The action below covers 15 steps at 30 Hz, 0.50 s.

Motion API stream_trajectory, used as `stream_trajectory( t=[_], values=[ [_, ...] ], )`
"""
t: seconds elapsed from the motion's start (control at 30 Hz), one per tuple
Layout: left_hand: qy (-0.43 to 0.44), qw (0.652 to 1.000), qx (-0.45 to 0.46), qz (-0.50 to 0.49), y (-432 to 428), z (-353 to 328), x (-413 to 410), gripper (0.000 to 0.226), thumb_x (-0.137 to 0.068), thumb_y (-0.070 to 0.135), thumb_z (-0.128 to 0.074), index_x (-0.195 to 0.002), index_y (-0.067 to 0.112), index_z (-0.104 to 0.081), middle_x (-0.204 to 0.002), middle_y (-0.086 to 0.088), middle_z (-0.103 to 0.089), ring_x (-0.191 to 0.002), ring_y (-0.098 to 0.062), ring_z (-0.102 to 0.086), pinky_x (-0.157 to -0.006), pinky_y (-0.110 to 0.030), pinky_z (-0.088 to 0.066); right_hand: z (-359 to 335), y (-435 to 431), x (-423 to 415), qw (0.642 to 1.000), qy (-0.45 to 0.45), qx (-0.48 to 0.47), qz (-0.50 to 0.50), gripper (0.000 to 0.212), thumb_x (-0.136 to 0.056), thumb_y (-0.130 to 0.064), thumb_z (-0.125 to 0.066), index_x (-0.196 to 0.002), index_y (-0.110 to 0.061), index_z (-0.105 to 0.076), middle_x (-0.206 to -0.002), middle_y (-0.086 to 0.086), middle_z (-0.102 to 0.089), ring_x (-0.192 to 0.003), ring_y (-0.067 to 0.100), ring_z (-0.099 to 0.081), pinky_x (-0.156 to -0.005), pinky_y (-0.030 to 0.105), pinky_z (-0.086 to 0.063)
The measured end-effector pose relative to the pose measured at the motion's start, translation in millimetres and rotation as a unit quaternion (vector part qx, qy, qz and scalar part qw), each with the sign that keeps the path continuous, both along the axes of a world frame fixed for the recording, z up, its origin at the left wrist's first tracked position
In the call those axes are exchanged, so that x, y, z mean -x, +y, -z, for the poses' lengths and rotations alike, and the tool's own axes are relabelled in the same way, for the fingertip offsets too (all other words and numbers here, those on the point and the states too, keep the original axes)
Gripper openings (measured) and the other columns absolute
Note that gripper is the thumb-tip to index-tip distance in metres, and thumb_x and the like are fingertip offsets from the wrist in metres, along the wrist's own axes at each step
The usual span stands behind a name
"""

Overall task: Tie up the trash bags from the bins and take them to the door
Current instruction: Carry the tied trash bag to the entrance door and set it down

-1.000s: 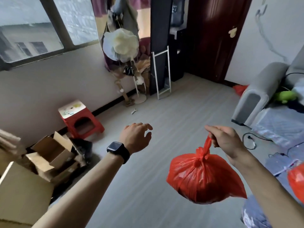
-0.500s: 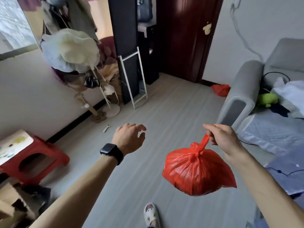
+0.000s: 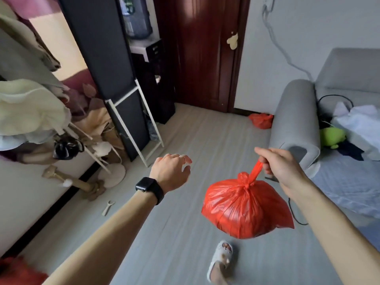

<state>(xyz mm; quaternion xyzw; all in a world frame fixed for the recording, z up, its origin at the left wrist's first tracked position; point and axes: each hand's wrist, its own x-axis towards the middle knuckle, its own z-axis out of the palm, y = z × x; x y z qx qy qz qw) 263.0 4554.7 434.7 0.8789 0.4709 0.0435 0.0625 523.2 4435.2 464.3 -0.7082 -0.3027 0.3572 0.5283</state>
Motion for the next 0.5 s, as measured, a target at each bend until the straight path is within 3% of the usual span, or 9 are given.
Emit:
stream_trajectory(
  t=[0.5],
  values=[
    [0.005,1.0,0.019,-0.005,326,7,-211,0.032,-0.091,0.036,-0.044,-0.114,0.034,-0.065,-0.114,0.009,-0.068,-0.113,-0.019,-0.06,-0.092,-0.035,-0.046,18,314,-207,0.999,0.0,0.032,-0.009,0.035,-0.089,-0.03,-0.067,-0.059,-0.016,-0.055,-0.055,0.0,-0.048,-0.054,0.016,-0.045,-0.059,0.033,-0.039]
  ],
)
